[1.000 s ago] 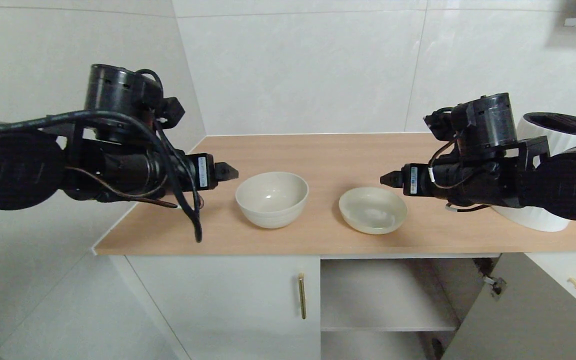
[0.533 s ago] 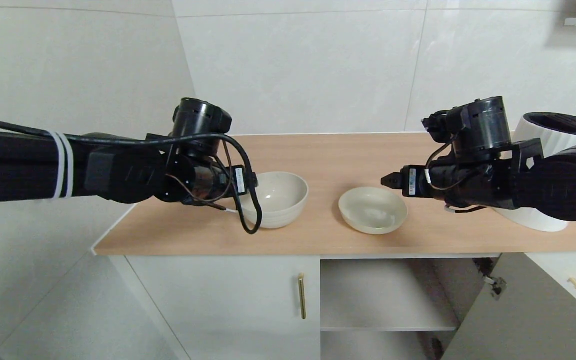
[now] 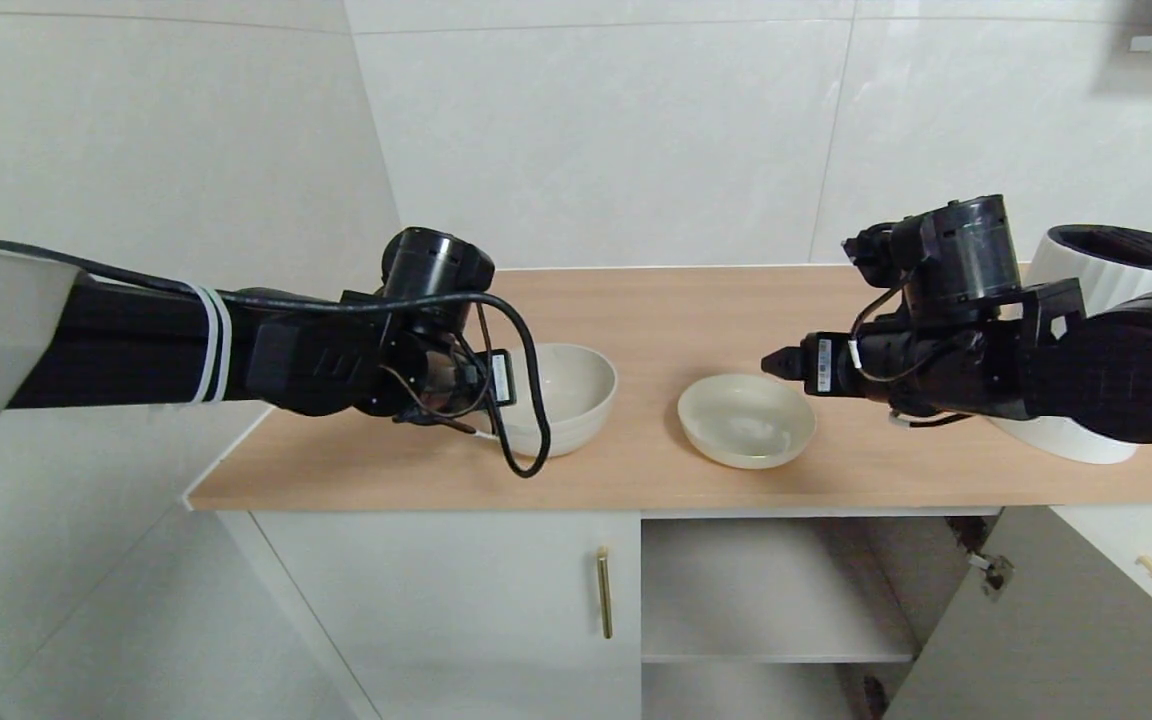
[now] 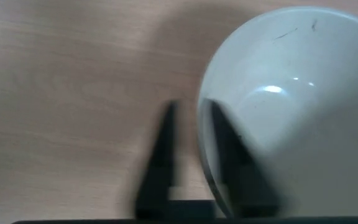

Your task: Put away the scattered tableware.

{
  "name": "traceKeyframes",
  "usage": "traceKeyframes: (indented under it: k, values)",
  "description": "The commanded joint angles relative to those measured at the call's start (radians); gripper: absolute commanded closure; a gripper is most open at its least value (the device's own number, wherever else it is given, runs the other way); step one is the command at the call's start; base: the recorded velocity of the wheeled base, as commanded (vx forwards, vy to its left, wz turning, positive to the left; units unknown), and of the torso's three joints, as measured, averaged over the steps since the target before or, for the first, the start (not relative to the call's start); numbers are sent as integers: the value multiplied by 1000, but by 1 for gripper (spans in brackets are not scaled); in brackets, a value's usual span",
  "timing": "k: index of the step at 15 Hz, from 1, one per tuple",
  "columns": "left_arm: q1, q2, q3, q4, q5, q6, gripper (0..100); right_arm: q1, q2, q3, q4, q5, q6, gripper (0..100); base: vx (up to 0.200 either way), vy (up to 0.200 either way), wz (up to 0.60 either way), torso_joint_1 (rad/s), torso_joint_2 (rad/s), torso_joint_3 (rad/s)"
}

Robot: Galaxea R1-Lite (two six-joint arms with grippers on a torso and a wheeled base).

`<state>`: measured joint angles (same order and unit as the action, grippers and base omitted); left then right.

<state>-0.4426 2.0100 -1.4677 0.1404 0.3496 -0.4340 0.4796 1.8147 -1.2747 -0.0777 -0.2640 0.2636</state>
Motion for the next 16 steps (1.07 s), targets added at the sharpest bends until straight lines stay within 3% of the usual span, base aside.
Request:
traceKeyframes:
  k: [1, 7, 8, 10, 16]
  values:
    - [-2, 3, 0, 1, 0, 0, 100, 1, 2, -2, -1, 0, -1, 0, 0, 0, 0, 0, 0, 0]
    - [-5, -201, 49, 1, -15, -18, 100, -1, 41, -38, 91, -3, -7, 0, 0, 0, 0, 0, 0, 0]
    - [-5, -295, 81, 1, -40, -18, 100, -6, 64, -84, 196, -24, -4, 0, 0, 0, 0, 0, 0, 0]
    - [-4, -352, 98, 1, -49, -18, 100, -9, 84, -120, 269, -41, -1, 0, 0, 0, 0, 0, 0, 0]
    - [-4, -366, 110, 1, -49, -17, 100, -36, 169, -163, 269, -41, 25, 0, 0, 0, 0, 0, 0, 0]
